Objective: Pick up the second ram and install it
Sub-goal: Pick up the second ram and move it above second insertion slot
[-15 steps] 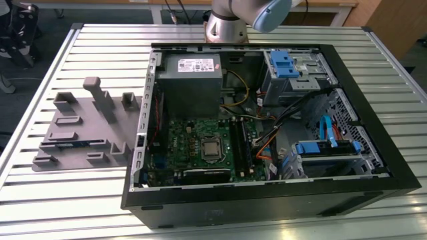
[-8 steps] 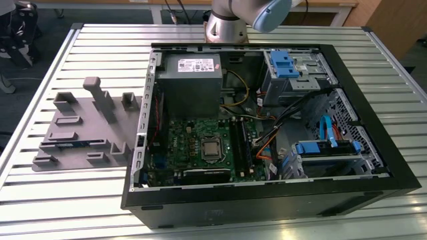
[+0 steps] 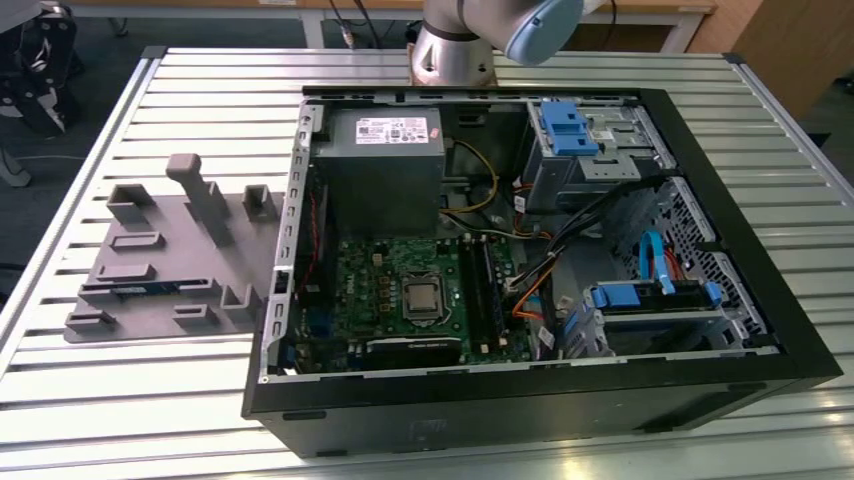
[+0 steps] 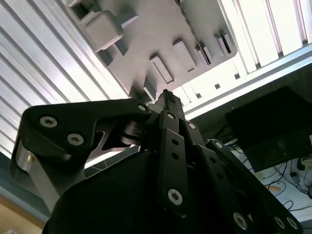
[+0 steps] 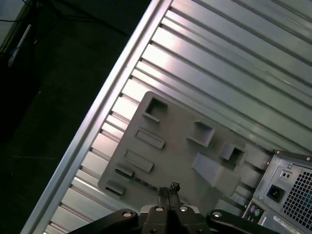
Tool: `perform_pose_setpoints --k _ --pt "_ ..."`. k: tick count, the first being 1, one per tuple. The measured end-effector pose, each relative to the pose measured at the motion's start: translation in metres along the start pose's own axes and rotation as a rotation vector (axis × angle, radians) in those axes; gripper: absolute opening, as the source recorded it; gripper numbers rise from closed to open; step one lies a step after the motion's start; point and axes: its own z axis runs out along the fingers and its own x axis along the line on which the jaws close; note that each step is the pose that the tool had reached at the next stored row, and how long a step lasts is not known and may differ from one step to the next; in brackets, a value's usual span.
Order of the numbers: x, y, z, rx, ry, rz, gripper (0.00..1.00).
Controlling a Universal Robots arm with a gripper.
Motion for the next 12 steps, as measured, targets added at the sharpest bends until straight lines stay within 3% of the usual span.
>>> perform_pose_setpoints --k 12 --pt "0.0005 -0.0001 0.0006 -0.0028 0.005 -0.113 0.11"
